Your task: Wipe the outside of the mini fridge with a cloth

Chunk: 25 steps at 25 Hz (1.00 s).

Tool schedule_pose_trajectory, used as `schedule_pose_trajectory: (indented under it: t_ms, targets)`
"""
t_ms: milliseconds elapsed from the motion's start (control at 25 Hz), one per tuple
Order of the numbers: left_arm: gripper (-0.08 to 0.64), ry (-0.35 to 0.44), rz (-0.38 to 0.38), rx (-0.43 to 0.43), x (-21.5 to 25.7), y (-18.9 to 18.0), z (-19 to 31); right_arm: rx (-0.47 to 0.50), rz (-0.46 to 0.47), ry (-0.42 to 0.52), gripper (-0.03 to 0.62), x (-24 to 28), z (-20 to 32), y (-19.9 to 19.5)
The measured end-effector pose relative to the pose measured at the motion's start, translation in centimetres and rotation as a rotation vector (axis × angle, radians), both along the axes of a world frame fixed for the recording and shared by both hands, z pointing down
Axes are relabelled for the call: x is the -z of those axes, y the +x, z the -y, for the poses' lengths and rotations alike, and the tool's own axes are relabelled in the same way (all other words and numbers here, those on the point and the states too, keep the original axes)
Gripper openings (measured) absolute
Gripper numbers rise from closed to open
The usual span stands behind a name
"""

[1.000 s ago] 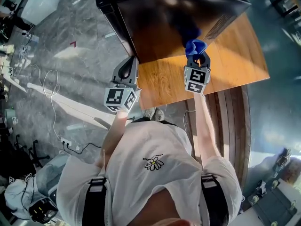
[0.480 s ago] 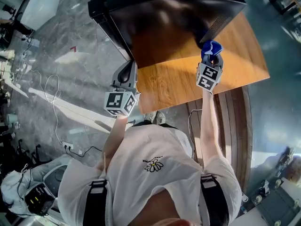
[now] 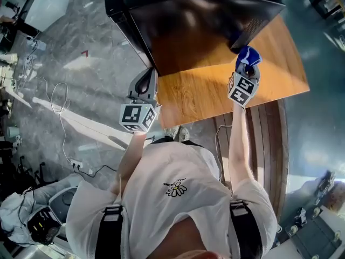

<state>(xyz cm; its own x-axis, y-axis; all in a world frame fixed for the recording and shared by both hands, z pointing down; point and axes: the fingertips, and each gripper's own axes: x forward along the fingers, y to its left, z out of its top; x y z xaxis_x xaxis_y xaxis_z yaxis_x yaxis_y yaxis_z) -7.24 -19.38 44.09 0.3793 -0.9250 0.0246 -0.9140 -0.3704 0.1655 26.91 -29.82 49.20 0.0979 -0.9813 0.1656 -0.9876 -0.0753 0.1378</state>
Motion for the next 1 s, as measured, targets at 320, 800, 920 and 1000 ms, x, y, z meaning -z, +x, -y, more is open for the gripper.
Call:
schedule_pose_trajectory:
  t_ms: [320,800,920,1000]
  targets:
    - [0.005,0.002,0.002,0.030,-1.1,-1.5,-0.6,0.252,0.029,0.000,0.072,-1.1,-5.1,-10.8]
    - [0.005,-0.057,-0.022,0.123,-4.9,-5.7,-2.4,0.692,0.040,-0.045,0.071,-4.9,-9.0,-30.8]
    - [0.005,-0.093,-0.014,0.149,-6.2,-6.7,-3.4,0.739,0.045,-0.058,0.072,-6.4,-9.3,-33.4]
    - [0.005,-0.119,-0.010,0.165,-6.9,-7.2,-4.0,0.758,0.051,-0.059,0.071,-7.2,-9.3,-34.5]
